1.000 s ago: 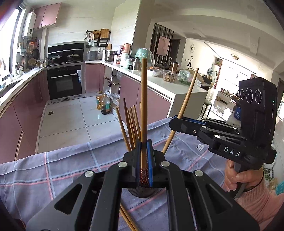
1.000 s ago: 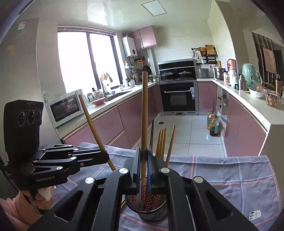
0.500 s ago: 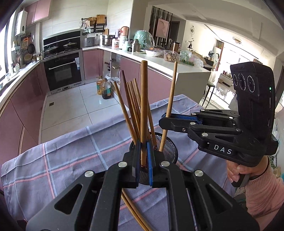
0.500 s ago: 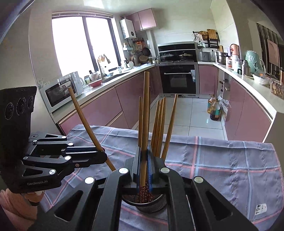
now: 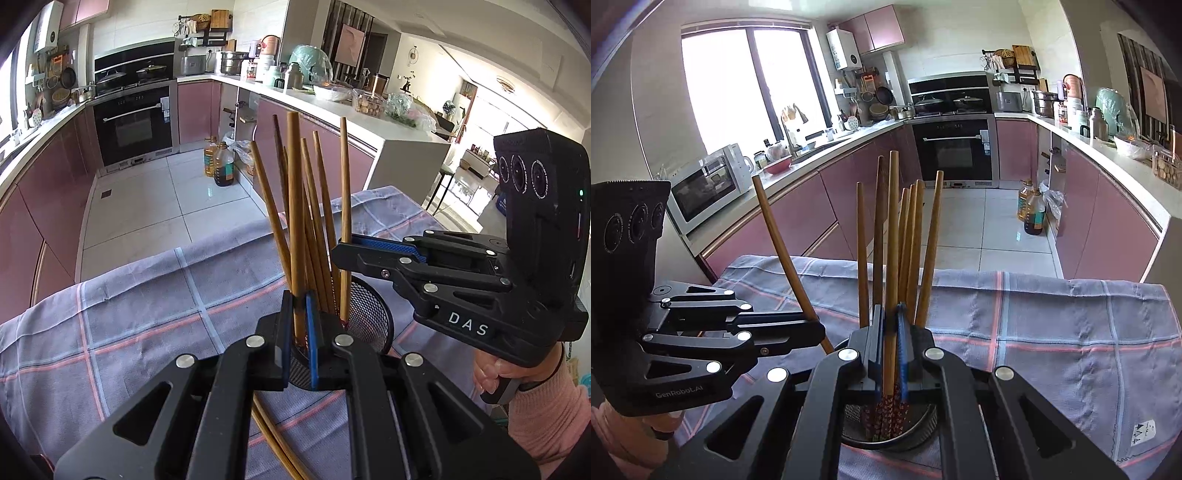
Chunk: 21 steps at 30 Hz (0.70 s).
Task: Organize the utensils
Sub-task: 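Lower the left gripper's chopstick into the cup and open while the right gripper releases its chopstick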
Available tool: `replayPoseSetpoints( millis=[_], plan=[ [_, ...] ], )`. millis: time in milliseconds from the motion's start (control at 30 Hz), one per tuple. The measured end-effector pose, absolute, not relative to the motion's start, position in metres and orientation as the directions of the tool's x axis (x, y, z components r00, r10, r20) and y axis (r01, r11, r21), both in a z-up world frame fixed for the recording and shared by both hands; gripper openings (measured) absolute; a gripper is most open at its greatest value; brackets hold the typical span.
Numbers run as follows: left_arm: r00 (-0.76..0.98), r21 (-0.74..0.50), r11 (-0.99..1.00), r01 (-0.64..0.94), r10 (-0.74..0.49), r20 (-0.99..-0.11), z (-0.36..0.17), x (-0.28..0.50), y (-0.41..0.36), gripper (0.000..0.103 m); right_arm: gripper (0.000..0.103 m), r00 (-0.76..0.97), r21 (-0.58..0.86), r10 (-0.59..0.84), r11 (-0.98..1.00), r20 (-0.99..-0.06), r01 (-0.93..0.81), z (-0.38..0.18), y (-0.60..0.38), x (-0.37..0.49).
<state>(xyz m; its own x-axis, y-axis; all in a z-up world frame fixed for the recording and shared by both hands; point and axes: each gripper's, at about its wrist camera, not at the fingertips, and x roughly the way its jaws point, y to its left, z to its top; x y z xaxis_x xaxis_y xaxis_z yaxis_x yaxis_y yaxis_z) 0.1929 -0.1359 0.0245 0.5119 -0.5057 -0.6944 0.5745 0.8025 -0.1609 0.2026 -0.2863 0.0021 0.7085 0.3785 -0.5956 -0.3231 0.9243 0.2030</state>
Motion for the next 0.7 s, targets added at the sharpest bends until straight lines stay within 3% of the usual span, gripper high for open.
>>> replayPoseSetpoints(
  millis=[467, 600, 700],
  plan=[
    [0.511, -0.193, 0.818, 0.542, -0.503, -0.698, 0.013, 0.207, -0.133, 0.008, 0.008, 0.71, 0.225, 0.378, 0.926, -0.594, -0.304, 0.0, -0.291, 0.203],
    [0.54, -0.194, 0.827, 0.528, -0.503, -0.675, 0.017, 0.199, -0.124, 0.013, 0.009, 0.713, 0.229, 0.389, 0.921, -0.584, -0.315, 0.002, -0.292, 0.197],
    [0.576, -0.184, 0.832, 0.524, -0.505, -0.643, 0.023, 0.186, -0.114, 0.018, 0.016, 0.715, 0.227, 0.407, 0.913, -0.568, -0.339, 0.006, -0.289, 0.185]
  ],
)
